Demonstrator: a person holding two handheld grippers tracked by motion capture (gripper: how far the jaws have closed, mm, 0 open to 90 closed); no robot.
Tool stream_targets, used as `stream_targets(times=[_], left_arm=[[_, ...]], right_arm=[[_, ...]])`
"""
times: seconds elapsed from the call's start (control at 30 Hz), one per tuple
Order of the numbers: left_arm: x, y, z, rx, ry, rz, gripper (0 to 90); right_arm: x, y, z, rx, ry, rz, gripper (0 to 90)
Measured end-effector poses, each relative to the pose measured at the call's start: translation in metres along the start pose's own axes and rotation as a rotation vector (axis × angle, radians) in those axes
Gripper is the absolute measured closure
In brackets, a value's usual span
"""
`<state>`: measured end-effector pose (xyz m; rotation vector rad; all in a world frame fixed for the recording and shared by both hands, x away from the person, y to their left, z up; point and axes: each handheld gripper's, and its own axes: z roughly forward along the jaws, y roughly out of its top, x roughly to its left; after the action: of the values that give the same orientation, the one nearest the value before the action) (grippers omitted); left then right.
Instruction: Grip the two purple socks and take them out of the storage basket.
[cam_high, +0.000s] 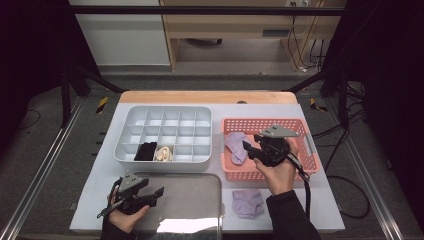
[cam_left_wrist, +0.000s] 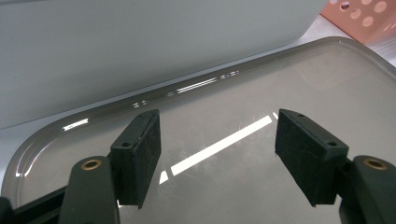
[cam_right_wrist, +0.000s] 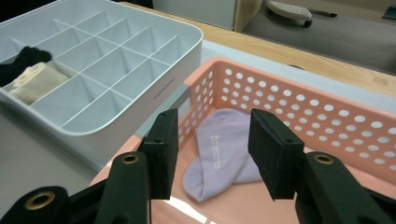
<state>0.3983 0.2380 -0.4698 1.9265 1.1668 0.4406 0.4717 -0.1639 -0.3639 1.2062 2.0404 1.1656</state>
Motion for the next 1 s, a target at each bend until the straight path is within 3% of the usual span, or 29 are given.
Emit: stream_targets(times=[0.57,0.9,1.0], left_arm=[[0.000,0.000,0.001,0.006,-0.007,0.002,31.0],[0.000,0.000,0.001,0.004,-0.011,0.000,31.0],[0.001,0.000,0.001,0.002,-0.011,-0.001,31.0]], right_arm=[[-0.022,0.033,0.035,0.006,-0.061,0.036,51.7],[-0.026,0.030,0.069,0.045,-0.089,0.073,52.1],[-0.028,0.027,0.078,0.060,-0.106,0.062,54.1]])
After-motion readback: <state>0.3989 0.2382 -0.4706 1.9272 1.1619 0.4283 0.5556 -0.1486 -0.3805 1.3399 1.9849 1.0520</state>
